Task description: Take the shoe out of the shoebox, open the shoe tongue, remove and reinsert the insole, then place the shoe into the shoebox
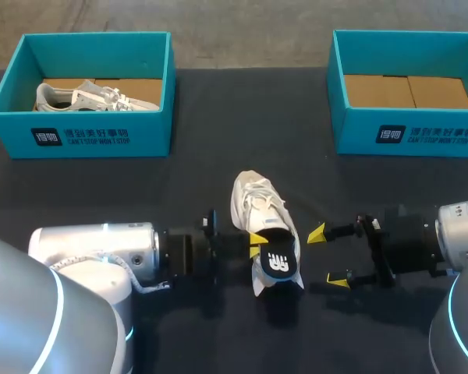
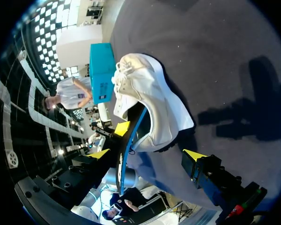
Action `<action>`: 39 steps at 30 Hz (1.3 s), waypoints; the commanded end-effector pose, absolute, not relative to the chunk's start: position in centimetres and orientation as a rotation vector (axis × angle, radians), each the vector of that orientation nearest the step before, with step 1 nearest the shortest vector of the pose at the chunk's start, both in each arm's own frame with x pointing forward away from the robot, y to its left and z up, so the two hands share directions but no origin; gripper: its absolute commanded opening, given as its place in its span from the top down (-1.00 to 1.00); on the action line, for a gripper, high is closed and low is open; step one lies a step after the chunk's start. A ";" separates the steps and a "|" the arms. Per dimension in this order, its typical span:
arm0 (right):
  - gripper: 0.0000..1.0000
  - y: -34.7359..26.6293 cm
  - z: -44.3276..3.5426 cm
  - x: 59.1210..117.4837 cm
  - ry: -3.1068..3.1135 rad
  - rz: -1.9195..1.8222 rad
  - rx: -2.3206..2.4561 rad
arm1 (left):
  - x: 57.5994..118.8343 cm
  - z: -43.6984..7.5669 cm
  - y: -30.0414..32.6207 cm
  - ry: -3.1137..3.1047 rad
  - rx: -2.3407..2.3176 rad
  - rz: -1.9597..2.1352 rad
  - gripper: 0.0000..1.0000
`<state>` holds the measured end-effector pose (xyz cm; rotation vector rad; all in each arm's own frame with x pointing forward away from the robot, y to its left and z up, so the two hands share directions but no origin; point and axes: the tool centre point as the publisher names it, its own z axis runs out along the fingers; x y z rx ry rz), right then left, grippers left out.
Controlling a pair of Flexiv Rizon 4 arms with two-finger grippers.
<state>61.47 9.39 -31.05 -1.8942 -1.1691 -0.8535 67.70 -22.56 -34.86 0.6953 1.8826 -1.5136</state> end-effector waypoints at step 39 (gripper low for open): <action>-1.00 9.4 -31.0 61.4 -1.168 -0.856 -1.896 | 64.8 -32.4 -23.1 1.834 0.795 -1.604 1.00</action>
